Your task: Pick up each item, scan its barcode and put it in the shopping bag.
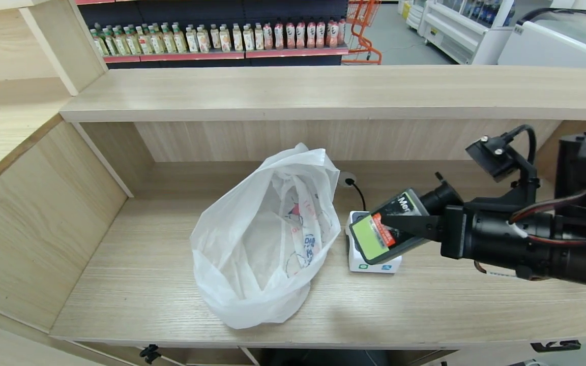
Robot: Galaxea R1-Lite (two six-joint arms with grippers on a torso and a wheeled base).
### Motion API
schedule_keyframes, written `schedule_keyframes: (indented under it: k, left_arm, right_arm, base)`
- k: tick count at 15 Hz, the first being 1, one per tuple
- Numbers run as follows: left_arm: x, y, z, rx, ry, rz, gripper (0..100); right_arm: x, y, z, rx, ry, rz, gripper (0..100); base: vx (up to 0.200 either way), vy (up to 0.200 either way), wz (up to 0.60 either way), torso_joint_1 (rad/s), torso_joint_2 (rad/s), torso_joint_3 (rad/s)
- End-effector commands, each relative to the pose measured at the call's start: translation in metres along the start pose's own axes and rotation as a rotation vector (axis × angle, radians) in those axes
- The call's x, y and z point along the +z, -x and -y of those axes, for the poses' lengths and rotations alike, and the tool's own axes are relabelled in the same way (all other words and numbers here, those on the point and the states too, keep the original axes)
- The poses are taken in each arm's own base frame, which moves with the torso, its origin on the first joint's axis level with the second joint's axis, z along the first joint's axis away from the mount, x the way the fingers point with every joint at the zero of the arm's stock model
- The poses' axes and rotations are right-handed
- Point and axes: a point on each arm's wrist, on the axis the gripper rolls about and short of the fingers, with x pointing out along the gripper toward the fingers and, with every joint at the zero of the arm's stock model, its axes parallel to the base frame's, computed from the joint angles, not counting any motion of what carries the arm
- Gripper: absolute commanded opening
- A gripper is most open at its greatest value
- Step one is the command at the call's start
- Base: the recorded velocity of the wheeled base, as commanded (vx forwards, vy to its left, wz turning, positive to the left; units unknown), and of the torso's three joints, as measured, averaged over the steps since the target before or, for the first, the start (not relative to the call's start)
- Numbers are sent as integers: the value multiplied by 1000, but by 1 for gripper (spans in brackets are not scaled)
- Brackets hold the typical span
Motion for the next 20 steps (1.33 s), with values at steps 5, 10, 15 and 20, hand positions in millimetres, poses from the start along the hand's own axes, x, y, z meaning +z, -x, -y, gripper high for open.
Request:
schedule_keyframes:
  k: [5,10,15,20]
  left_arm:
    - [0,0,0,0,0,0,100]
    - [0,0,0,0,0,0,100]
    - [0,0,0,0,0,0,100]
    - [0,0,0,2,0,0,100]
  right_arm:
    - [-7,-85,19,-128,7,-76,0]
    - [-26,-126,28,-56,177,-44,0]
    - [-39,-145,34,-13,298,-70,0]
    - [-37,-150,34,-5,326,-41,100]
  base:
    - [0,0,0,0,0,0]
    - [0,0,0,0,0,0]
    - [0,0,0,0,0,0]
    - [0,0,0,0,0,0]
